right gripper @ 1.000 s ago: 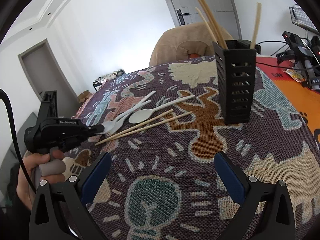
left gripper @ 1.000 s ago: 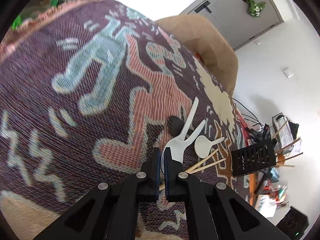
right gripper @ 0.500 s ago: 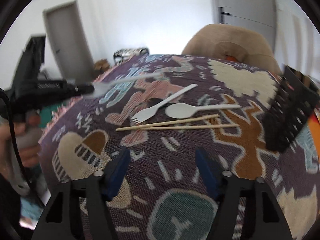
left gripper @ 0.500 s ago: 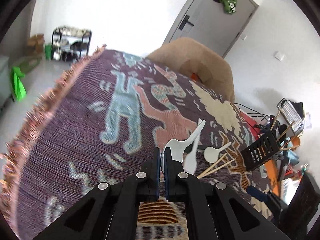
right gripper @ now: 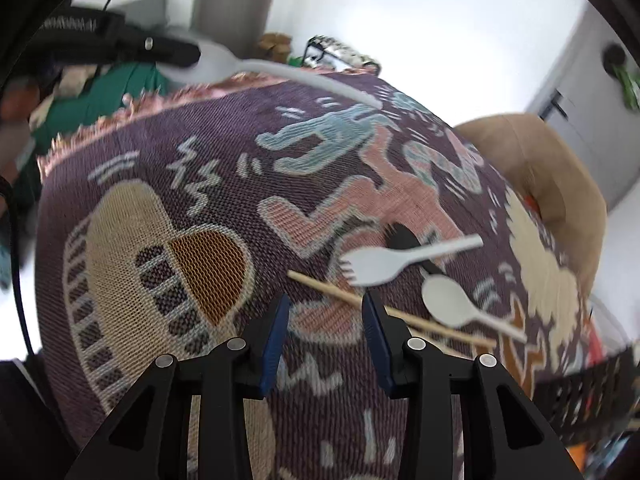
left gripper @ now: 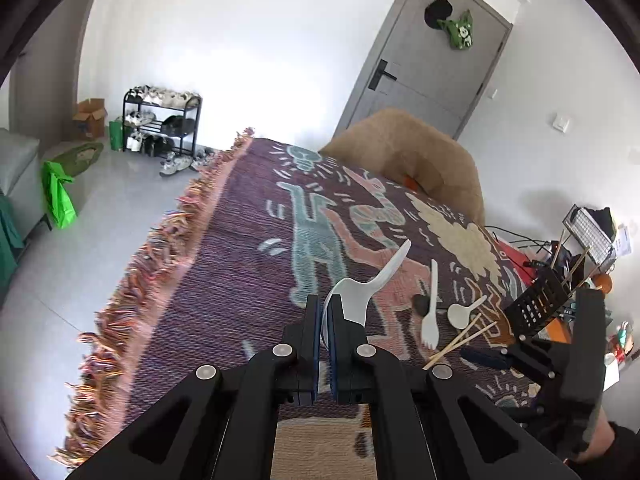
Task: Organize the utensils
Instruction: 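Lift the spoon with the left gripper while the right gripper grasps another white spoon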
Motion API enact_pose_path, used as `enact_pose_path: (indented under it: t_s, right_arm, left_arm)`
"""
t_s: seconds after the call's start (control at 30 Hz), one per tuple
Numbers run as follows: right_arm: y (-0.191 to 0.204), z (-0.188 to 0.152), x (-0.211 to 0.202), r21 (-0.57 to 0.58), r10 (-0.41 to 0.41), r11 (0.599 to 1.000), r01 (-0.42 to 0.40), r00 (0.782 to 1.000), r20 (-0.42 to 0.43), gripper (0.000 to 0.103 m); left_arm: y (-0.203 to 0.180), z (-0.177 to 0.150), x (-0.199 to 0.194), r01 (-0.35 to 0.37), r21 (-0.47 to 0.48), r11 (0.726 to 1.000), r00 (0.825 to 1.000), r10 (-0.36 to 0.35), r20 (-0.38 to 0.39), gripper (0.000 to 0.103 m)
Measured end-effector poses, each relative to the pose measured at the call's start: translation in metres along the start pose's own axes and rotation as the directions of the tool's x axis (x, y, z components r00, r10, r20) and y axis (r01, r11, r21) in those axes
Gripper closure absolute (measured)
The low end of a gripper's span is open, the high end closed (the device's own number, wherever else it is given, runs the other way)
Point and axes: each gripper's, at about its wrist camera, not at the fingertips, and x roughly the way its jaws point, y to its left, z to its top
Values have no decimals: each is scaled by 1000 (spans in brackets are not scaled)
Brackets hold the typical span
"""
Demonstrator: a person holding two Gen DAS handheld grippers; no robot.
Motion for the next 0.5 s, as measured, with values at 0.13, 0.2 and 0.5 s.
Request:
enact_pose_path:
  t_s: [0.13, 0.2, 0.5]
  right_arm:
    - [16, 14, 11, -116, -42, 993, 36, 998, -44, 64]
    - [22, 19, 15, -163, -51, 986, 40, 997, -61, 66]
    - [30, 31, 27, -258, -37, 966, 7, 993, -112, 93]
  left_arm:
    - [14, -2, -5, 1, -16, 1000, 1000, -1, 5, 100]
    - [21, -2, -6, -1, -22, 1000, 1000, 1, 6, 100]
    - [30, 1, -14, 0, -17, 1000, 1000, 0, 18, 100]
